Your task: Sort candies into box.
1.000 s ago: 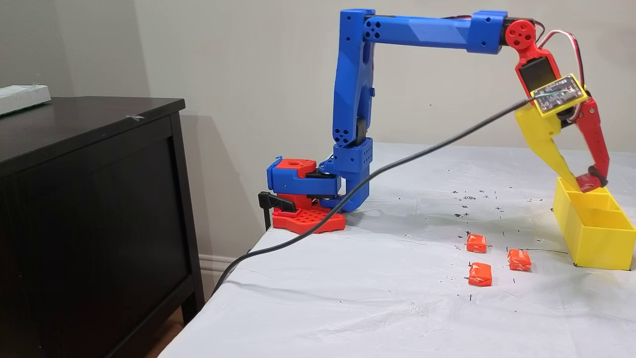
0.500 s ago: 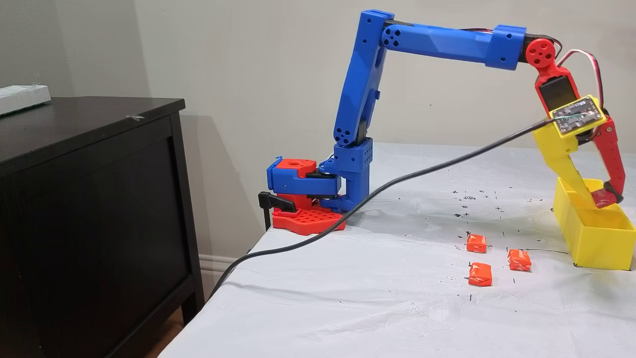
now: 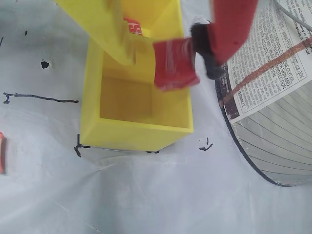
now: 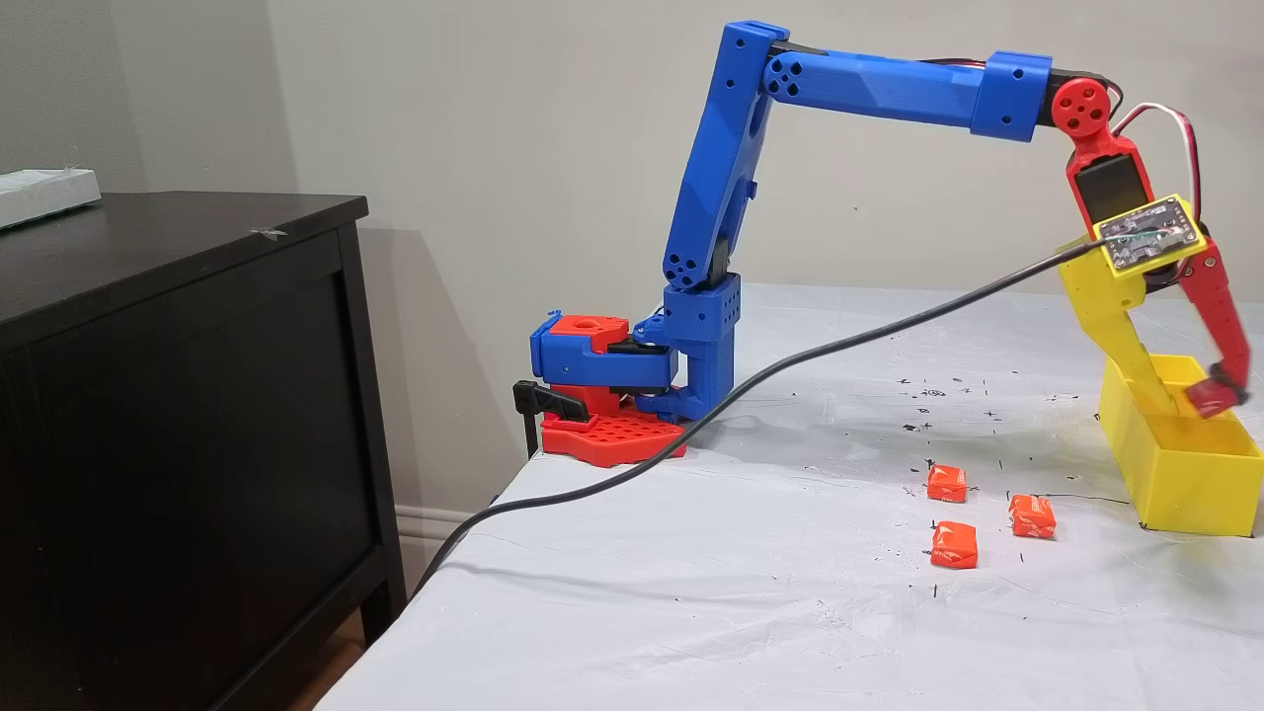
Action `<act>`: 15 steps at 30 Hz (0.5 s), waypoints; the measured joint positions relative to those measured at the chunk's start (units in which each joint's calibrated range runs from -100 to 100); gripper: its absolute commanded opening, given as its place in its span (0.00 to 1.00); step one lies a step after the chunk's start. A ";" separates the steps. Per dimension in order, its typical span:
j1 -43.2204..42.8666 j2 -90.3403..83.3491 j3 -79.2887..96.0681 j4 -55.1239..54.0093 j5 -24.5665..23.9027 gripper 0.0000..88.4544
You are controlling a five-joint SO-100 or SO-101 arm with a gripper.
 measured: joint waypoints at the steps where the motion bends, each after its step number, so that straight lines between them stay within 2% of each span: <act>1: 0.00 0.00 0.00 0.32 0.15 0.33; 7: 0.00 0.00 -0.51 1.67 0.59 0.28; 11: 0.00 0.00 -1.37 1.83 0.59 0.18; 14: 0.00 0.00 -1.37 2.70 0.59 0.03; 15: 0.00 0.00 -1.37 2.94 0.59 0.01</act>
